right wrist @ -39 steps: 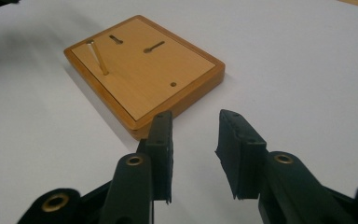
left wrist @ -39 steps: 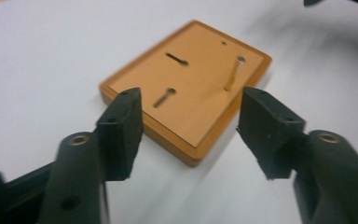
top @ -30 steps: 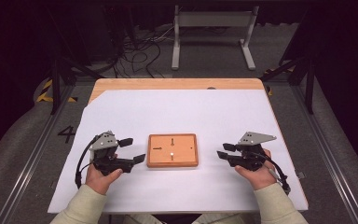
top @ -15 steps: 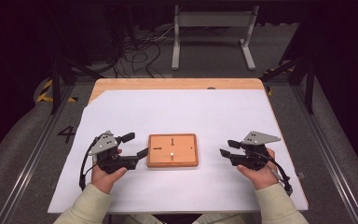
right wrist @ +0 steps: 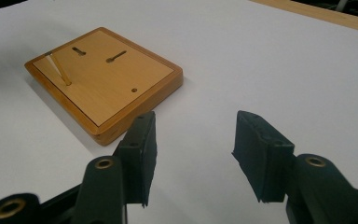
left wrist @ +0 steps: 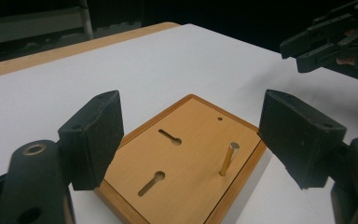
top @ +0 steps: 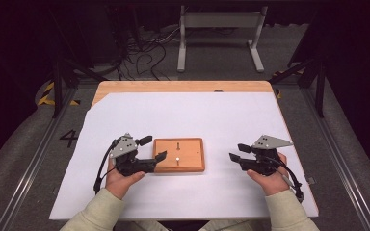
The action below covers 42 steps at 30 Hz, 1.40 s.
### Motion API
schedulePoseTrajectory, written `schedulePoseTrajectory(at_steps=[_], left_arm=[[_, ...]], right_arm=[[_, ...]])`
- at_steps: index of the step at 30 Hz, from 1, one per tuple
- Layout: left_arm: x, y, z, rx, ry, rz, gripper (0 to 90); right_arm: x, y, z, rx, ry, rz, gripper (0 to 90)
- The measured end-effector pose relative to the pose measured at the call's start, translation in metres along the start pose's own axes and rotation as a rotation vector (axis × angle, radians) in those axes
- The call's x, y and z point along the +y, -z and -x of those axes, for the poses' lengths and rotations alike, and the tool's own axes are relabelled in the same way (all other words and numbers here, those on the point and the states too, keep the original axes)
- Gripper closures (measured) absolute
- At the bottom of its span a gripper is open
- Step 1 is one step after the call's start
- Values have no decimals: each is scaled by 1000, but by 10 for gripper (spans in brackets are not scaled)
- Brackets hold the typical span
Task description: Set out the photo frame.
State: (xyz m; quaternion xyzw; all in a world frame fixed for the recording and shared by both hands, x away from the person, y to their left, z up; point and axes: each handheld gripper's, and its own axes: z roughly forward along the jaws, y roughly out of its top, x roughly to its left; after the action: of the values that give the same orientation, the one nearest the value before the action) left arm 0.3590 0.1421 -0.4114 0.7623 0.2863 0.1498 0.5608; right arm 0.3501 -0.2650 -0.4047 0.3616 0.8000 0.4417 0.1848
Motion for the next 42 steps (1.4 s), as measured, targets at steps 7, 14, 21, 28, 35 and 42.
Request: schedulePoseTrajectory(at_steps=[7, 14, 21, 28, 35, 42], left_arm=[[2, -12, 0, -36, 17, -27, 350], [1, -23, 3, -47, 0, 13, 372], [-6, -33, 5, -128, -31, -22, 439], [-15, -47, 7, -171, -47, -132, 449], [-21, -56, 7, -186, -75, -205, 553], [-25, -63, 10, -204, -96, -261, 682]], right_arm=[[0, 1, 1, -6, -6, 1, 492], [-1, 0, 2, -6, -10, -4, 491], [-3, -2, 3, 0, -13, -8, 491], [-3, -3, 2, 2, -12, -9, 491], [-3, -3, 2, 6, -14, -13, 491], [-4, -4, 2, 15, -10, -23, 495]])
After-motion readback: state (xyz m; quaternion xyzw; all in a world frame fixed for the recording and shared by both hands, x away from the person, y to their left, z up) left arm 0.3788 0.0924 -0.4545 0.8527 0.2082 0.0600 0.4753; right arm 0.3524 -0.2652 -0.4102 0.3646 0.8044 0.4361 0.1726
